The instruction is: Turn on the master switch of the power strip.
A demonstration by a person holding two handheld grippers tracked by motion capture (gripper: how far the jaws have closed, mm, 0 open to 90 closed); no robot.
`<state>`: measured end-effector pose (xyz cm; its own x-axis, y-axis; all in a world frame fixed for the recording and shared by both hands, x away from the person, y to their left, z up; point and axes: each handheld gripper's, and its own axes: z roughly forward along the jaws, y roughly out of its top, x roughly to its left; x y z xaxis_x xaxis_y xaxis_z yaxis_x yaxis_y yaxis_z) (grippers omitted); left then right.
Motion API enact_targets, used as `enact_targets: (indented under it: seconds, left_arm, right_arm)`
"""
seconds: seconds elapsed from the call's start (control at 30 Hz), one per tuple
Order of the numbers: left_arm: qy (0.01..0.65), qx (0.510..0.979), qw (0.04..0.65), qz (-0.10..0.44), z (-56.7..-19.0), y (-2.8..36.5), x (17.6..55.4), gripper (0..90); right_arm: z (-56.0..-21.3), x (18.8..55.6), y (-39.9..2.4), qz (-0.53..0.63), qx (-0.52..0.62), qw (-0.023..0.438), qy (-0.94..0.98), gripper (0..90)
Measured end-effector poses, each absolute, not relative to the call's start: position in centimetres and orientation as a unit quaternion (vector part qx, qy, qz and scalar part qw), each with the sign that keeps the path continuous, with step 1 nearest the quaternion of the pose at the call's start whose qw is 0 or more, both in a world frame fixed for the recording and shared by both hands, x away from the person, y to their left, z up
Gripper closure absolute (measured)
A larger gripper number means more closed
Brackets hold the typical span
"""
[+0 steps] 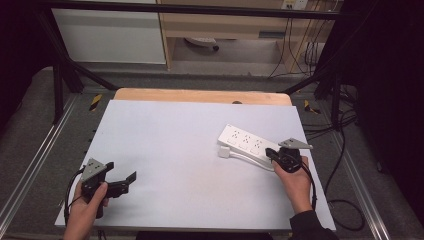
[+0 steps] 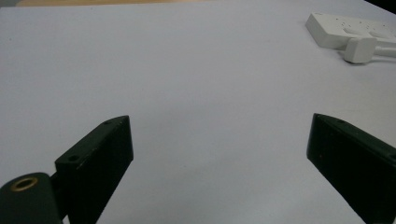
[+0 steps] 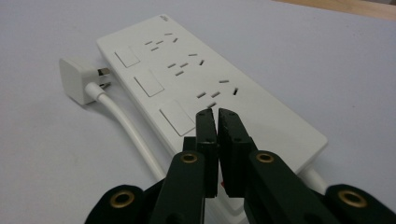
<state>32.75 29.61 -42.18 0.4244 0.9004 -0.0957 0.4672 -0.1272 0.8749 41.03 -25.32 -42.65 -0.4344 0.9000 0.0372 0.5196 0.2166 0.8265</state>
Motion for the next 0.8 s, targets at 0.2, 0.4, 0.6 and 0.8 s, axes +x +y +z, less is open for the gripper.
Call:
enact_targets:
  seconds: [0.2, 0.4, 0.6, 0.8]
  left_arm:
    - [0.481, 0.711, 0.454, 0.238, -42.2, 29.7, 32.7, 7.1]
    - [0.482, 0.711, 0.454, 0.237, -42.2, 29.7, 32.7, 7.0]
    - [0.482, 0.711, 0.454, 0.237, -42.2, 29.7, 32.7, 7.0]
    - [0.484, 0.71, 0.454, 0.236, -42.3, 29.7, 32.8, 7.1]
  right_arm:
    - [-42.2, 40.8, -24.5, 0.412, 0.463, 0.228, 0.751, 78.8]
    - [-41.7, 40.7, -24.1, 0.416, 0.459, 0.223, 0.753, 72.5]
    - [-41.4, 40.5, -23.9, 0.423, 0.457, 0.218, 0.751, 63.5]
    - [-41.0, 40.3, -24.1, 0.431, 0.468, 0.214, 0.741, 48.7]
